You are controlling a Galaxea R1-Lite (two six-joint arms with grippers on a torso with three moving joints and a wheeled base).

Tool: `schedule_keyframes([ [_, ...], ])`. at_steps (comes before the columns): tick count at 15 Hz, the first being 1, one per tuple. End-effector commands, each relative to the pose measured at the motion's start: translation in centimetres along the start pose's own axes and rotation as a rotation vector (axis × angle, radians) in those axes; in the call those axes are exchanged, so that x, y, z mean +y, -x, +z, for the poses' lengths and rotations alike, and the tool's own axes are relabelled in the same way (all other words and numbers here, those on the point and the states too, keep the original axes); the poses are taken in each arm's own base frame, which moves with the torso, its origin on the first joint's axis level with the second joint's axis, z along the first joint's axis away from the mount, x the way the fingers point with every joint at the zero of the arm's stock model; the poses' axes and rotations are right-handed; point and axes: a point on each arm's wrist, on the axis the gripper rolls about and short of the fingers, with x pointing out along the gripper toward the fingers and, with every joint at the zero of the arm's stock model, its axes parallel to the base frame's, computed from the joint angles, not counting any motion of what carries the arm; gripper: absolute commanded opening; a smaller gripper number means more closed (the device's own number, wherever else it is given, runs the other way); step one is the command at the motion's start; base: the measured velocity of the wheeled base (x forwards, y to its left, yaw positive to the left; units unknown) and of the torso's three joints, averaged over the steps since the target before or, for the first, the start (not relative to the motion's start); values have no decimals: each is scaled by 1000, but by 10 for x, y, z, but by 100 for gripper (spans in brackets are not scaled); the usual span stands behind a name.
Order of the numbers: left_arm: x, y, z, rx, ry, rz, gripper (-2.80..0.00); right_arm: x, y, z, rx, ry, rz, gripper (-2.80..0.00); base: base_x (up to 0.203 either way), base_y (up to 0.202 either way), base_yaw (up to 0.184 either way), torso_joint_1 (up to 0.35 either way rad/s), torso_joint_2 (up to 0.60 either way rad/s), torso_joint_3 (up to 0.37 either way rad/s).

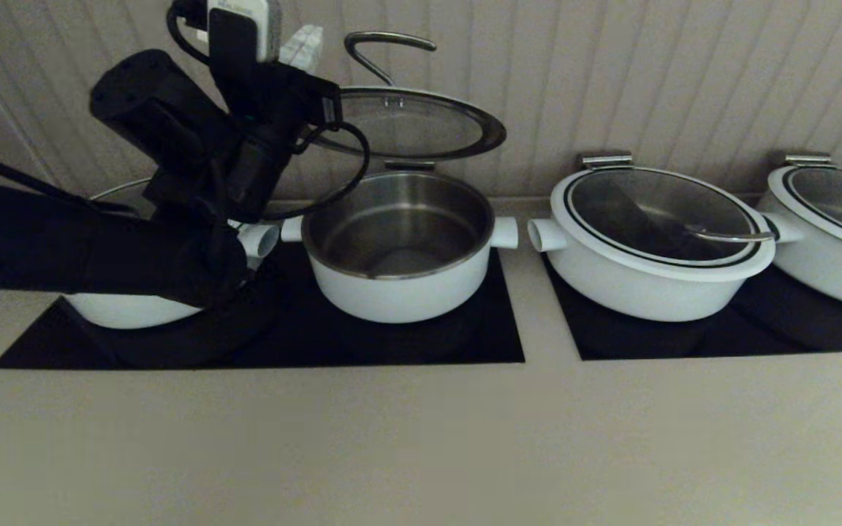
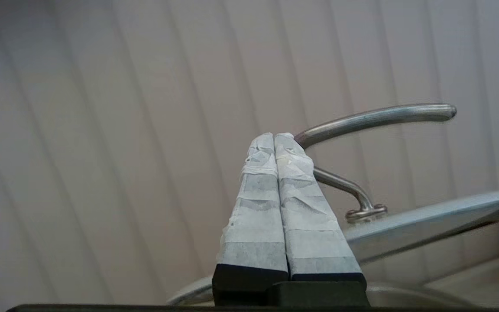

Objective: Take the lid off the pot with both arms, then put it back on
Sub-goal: Open the pot lid completely

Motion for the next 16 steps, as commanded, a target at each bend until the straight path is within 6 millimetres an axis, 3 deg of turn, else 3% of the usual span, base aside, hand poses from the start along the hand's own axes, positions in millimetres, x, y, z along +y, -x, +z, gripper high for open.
schedule_keyframes([
  [1, 13, 16, 32, -22, -2, 8, -280, 0, 0, 0, 0, 1, 1, -280, 0, 0, 0, 0, 0, 0],
  [6, 34, 52, 80, 110, -46, -47, -280, 0, 0, 0, 0, 1, 1, -280, 0, 0, 0, 0, 0, 0],
  [10, 41, 93, 80, 233, -102, -82, -280, 0, 0, 0, 0, 1, 1, -280, 0, 0, 0, 0, 0, 0],
  [13, 66, 97, 86, 266, -225, -23, -280, 0, 0, 0, -1, 1, 4, -280, 0, 0, 0, 0, 0, 0],
  [16, 79, 92, 112, 310, -296, -33, -280, 0, 0, 0, -1, 1, 4, -280, 0, 0, 0, 0, 0, 0],
])
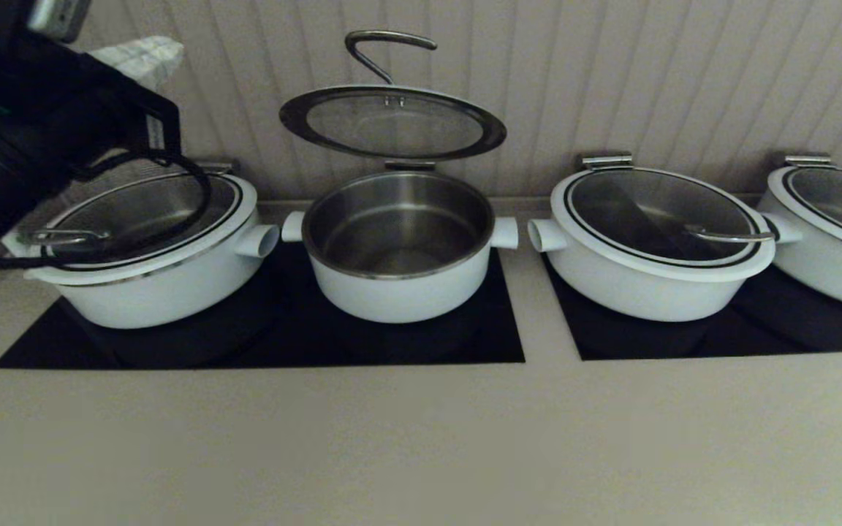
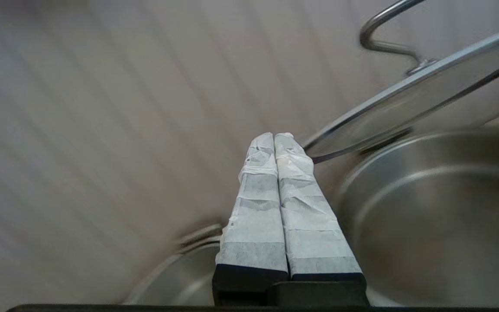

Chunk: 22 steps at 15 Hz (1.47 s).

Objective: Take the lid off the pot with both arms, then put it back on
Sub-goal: Open the pot lid completely

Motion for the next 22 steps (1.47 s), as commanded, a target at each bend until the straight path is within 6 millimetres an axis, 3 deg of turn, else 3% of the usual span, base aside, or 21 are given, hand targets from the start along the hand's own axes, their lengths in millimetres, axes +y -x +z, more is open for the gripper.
schedule_keyframes([
  [1, 19, 8, 24, -21, -14, 26, -280, 0, 0, 0, 0, 1, 0, -280, 0, 0, 0, 0, 0, 0],
  [6, 29, 16, 40, 19, 8, -57, -280, 0, 0, 0, 0, 1, 0, -280, 0, 0, 0, 0, 0, 0],
  [8, 26, 11, 35, 18, 98, -134, -280, 0, 0, 0, 0, 1, 0, -280, 0, 0, 0, 0, 0, 0],
  [10, 31, 4, 23, 41, 79, -147, -280, 0, 0, 0, 0, 1, 0, -280, 0, 0, 0, 0, 0, 0],
  [17, 11, -48, -46, 181, 30, -254, -280, 0, 0, 0, 0, 1, 0, -280, 0, 0, 0, 0, 0, 0],
  [20, 8, -73, -51, 164, -2, -254, -280, 0, 0, 0, 0, 1, 0, -280, 0, 0, 0, 0, 0, 0],
  [22, 2, -84, -44, 125, -4, -264, -280, 0, 0, 0, 0, 1, 0, -280, 0, 0, 0, 0, 0, 0],
])
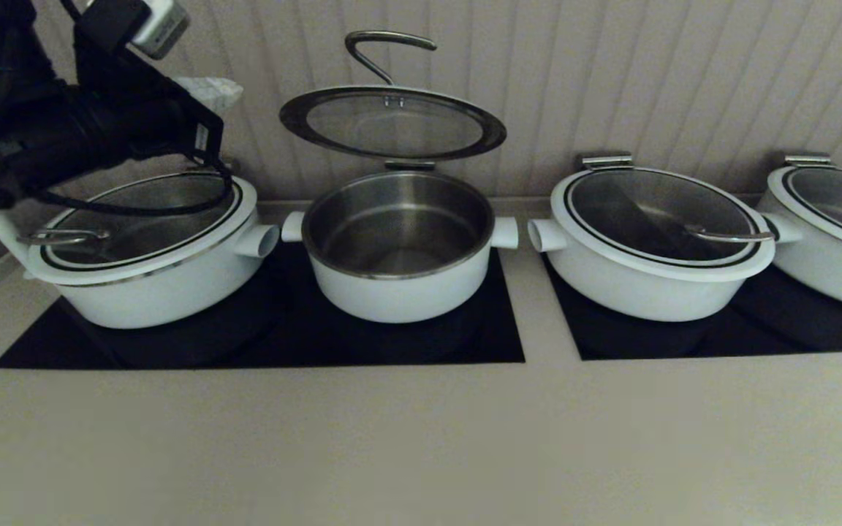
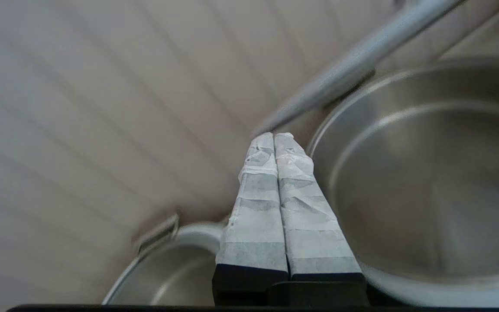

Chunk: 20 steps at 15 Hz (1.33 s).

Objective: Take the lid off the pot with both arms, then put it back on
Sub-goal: Open the pot lid completely, then close the pot lid

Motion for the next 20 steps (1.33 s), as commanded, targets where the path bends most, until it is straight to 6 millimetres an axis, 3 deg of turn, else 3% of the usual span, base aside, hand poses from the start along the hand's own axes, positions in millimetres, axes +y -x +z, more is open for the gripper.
schedule_keyframes([
  [1, -11, -20, 2, -26, 1, -37, -280, 0, 0, 0, 0, 1, 1, -280, 0, 0, 0, 0, 0, 0],
  [7, -38, -39, 14, -78, 10, -112, -280, 0, 0, 0, 0, 1, 1, -280, 0, 0, 0, 0, 0, 0],
  [12, -40, -50, 17, -98, 11, -113, -280, 0, 0, 0, 0, 1, 1, -280, 0, 0, 0, 0, 0, 0],
  [20, -52, -50, 10, -73, 17, -148, -280, 0, 0, 0, 0, 1, 1, -280, 0, 0, 0, 0, 0, 0],
])
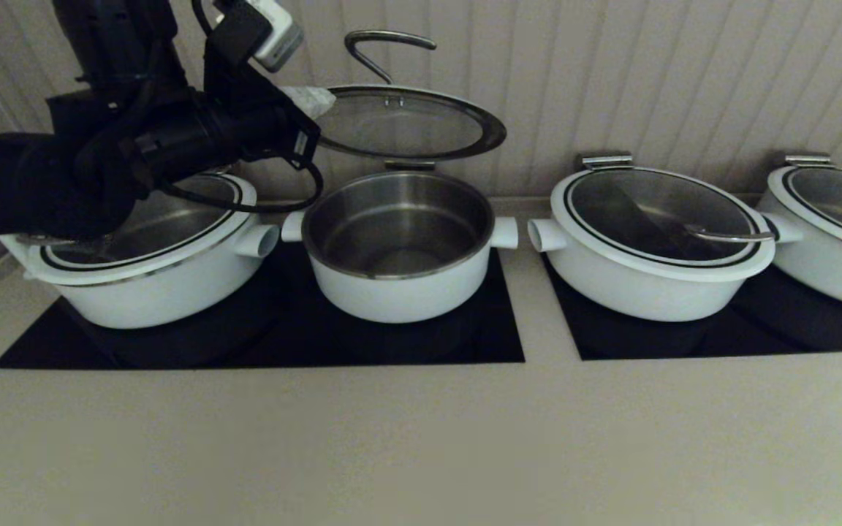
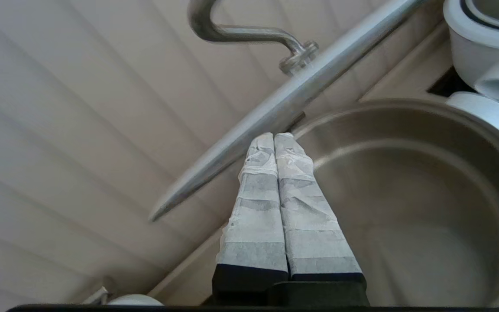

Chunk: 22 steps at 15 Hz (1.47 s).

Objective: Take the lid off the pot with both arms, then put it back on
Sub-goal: Close the pot lid

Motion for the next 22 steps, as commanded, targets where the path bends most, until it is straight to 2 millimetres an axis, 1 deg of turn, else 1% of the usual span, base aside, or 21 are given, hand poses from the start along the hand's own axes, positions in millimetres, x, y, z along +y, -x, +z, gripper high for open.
schedule_keyframes([
  [1, -5, 1, -3, 10, 0, -14, -280, 0, 0, 0, 0, 1, 1, -280, 0, 0, 0, 0, 0, 0],
  [3, -4, -1, -1, -11, -5, -1, -280, 0, 0, 0, 0, -1, 1, -280, 0, 0, 0, 0, 0, 0],
  [5, 3, -4, 8, -97, -19, 55, -280, 0, 0, 0, 0, -1, 1, -280, 0, 0, 0, 0, 0, 0],
  [8, 6, -1, 15, -124, -20, 70, -280, 0, 0, 0, 0, 1, 1, -280, 0, 0, 0, 0, 0, 0],
  [10, 9, -6, 18, -138, -22, 83, -280, 0, 0, 0, 0, 1, 1, -280, 0, 0, 0, 0, 0, 0],
  [14, 7, -35, 2, -111, -23, 106, -280, 0, 0, 0, 0, 1, 1, -280, 0, 0, 0, 0, 0, 0],
  [17, 8, -50, -4, -118, -26, 119, -280, 0, 0, 0, 0, 1, 1, -280, 0, 0, 0, 0, 0, 0],
  [19, 6, -52, -8, -109, -24, 114, -280, 0, 0, 0, 0, 1, 1, -280, 0, 0, 0, 0, 0, 0],
  [22, 3, -48, -11, -93, -22, 104, -280, 0, 0, 0, 0, 1, 1, -280, 0, 0, 0, 0, 0, 0],
])
